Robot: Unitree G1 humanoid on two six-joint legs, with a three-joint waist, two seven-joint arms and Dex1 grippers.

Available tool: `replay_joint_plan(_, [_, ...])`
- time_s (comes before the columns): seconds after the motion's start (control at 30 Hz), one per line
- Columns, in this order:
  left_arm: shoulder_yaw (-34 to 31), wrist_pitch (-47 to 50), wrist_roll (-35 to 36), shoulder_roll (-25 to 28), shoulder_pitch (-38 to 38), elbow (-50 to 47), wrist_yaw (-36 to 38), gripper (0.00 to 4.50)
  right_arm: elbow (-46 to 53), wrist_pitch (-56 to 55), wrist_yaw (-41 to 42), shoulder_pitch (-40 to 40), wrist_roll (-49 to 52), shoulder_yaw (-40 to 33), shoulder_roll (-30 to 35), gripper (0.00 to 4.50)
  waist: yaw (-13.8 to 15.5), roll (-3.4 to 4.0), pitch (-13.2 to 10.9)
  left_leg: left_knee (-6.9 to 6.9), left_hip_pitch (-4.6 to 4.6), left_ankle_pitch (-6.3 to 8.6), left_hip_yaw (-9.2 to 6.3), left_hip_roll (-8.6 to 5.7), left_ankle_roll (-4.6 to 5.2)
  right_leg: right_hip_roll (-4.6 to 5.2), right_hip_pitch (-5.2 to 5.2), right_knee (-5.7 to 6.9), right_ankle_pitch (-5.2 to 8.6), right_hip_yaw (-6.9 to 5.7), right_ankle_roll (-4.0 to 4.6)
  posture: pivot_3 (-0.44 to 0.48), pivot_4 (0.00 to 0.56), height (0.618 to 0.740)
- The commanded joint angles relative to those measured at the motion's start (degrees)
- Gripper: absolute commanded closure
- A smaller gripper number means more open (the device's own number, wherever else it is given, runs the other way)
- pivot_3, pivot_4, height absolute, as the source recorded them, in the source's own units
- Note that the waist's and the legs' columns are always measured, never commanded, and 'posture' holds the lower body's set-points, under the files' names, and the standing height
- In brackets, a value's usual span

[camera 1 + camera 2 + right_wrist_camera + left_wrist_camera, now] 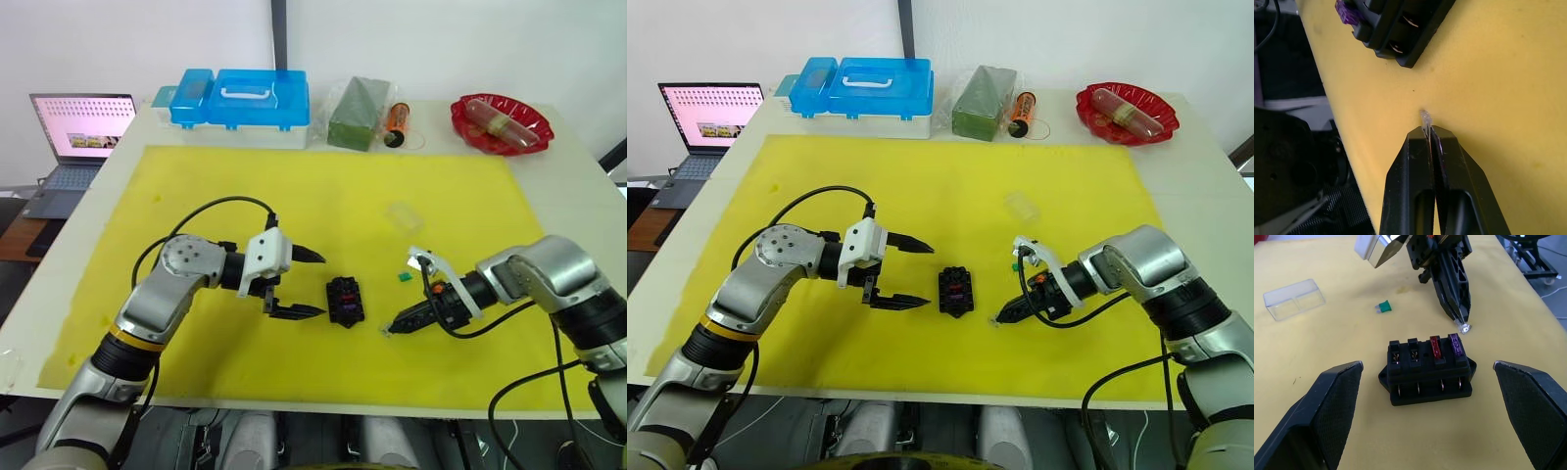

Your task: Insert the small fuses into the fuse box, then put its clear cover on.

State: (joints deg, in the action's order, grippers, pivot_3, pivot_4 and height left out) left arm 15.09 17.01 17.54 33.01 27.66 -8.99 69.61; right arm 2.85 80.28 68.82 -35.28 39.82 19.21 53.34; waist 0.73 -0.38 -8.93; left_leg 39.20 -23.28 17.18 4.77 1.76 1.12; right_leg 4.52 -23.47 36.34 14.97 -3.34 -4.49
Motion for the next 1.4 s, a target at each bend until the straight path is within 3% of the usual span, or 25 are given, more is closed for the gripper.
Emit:
replay_joint_plan(0.03, [-0.6, -0.9, 0.2, -0.2, -0.1, -1.0, -0.6, 0.00, 5.5, 5.6, -5.2, 4.0, 4.8, -13.6, -0.8, 4.45, 0.0, 0.00, 0.0, 0.00, -0.02, 0.00, -0.02, 0.00, 0.00, 0.02, 0.00, 0.00, 0.00, -0.02, 0.00, 0.000, 0.150, 0.740])
replay_joint_plan(0.27, [-0.7, -1.2, 0.2, -0.2, -0.5, -0.8, -0.7, 0.00, 13.6, 12.2, -18.1, 13.6, 12.6, -32.4, -8.0, 4.45, 0.0, 0.00, 0.0, -0.01, 0.01, 0.00, -0.05, 0.03, -0.01, 0.02, 0.04, 0.01, 0.00, -0.03, 0.00, 0.000, 0.150, 0.740])
replay_joint_plan(0.37, [-0.6, -1.5, 0.3, -0.4, -0.2, -0.5, -0.6, 0.00, 15.6, 12.2, -28.3, 18.0, 16.7, -40.1, -14.5, 4.45, 0.0, -0.01, 0.0, 0.00, 0.02, -0.01, -0.04, 0.02, -0.01, 0.02, 0.05, 0.02, 0.00, -0.03, 0.00, 0.000, 0.150, 0.740])
replay_joint_plan(0.67, [-0.5, -2.3, 0.2, -0.6, 0.0, 0.1, -0.1, 0.00, 17.4, 12.2, -54.0, 24.3, 31.1, -52.2, -27.4, 4.45, -0.1, -0.01, 0.0, -0.01, 0.03, -0.01, -0.04, 0.01, -0.01, -0.02, 0.06, 0.03, 0.00, -0.02, 0.00, 0.000, 0.150, 0.740])
replay_joint_plan(0.8, [-0.4, -2.6, 0.2, -0.7, 0.0, 0.3, 0.0, 0.00, 19.0, 11.8, -63.3, 28.0, 38.8, -54.3, -30.8, 4.45, -0.1, 0.02, 0.0, -0.05, 0.02, -0.01, -0.05, 0.01, -0.01, -0.09, 0.07, 0.02, 0.00, -0.01, 0.00, 0.000, 0.150, 0.740])
replay_joint_plan(1.07, [-0.3, -2.6, 0.1, -0.9, 0.2, 0.6, 0.2, 0.00, 18.4, -5.2, -83.2, 38.0, 63.2, -45.6, -22.9, 4.45, -0.1, 0.03, 0.0, -0.04, 0.04, 0.00, -0.04, -0.01, 0.00, -0.11, 0.09, 0.00, 0.01, 0.01, -0.01, 0.000, 0.150, 0.740])
replay_joint_plan(1.27, [-0.3, -2.5, 0.0, -1.0, 0.2, 0.6, 0.2, 0.00, 20.3, -15.7, -88.1, 42.4, 72.1, -39.3, -15.1, 4.45, -0.1, 0.03, 0.0, -0.05, 0.05, 0.00, -0.04, 0.00, 0.00, -0.19, 0.09, -0.01, 0.01, 0.05, -0.01, 0.000, 0.150, 0.740])
replay_joint_plan(1.4, [-0.3, -2.5, 0.0, -1.0, 0.3, 0.6, 0.1, 0.00, 22.4, -17.5, -84.2, 44.3, 73.2, -37.8, -9.6, 3.50, 0.0, 0.03, 0.0, -0.04, 0.04, 0.00, -0.04, 0.01, 0.00, -0.20, 0.09, -0.02, 0.01, 0.06, -0.01, 0.000, 0.150, 0.740])
